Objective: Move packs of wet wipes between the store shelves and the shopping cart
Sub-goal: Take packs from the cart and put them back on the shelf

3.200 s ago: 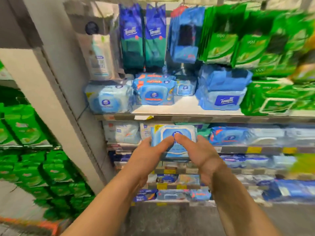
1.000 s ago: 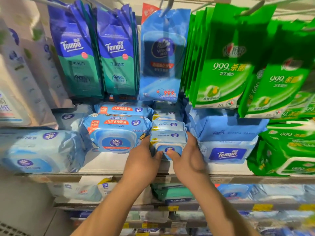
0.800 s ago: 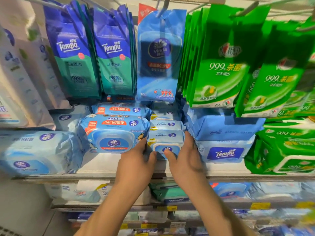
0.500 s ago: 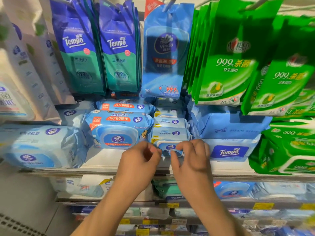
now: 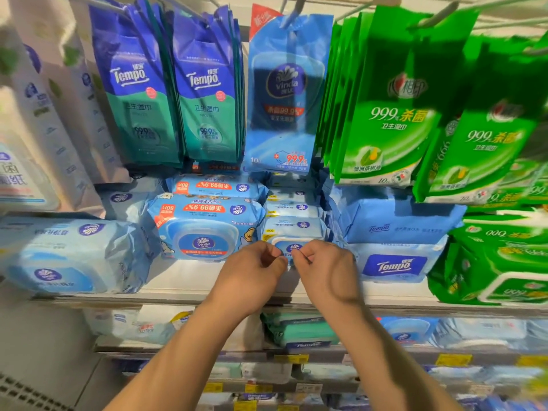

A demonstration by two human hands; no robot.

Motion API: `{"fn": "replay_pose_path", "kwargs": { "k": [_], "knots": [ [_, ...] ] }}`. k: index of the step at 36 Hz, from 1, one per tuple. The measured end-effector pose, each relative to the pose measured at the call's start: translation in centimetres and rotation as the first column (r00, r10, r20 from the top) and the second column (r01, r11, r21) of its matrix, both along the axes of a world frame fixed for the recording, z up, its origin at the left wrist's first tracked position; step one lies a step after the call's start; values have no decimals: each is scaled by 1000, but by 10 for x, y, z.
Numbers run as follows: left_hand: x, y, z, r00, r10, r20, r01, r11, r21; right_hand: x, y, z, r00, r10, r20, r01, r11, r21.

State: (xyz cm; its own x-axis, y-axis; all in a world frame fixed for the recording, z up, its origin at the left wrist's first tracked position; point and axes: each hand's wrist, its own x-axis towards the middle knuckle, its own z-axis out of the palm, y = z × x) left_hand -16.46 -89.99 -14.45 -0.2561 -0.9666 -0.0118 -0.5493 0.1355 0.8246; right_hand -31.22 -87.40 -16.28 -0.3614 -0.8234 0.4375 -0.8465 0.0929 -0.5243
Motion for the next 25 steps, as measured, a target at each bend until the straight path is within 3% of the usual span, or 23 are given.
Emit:
{"fn": "replay_pose_path", "kwargs": {
  "k": [12, 15, 25],
  "knots": [
    [17, 13, -11, 999, -52, 7, 53, 994, -91, 8, 24, 7, 995, 52, 89, -72, 965, 252],
    [26, 16, -13, 998, -56, -1, 55, 990, -131, 14, 31, 15, 999, 44, -25, -33, 941, 336],
    [48, 29, -11, 993, -114, 29, 118, 961, -250, 32, 63, 28, 995, -46, -93, 80, 907, 414]
  ]
}}
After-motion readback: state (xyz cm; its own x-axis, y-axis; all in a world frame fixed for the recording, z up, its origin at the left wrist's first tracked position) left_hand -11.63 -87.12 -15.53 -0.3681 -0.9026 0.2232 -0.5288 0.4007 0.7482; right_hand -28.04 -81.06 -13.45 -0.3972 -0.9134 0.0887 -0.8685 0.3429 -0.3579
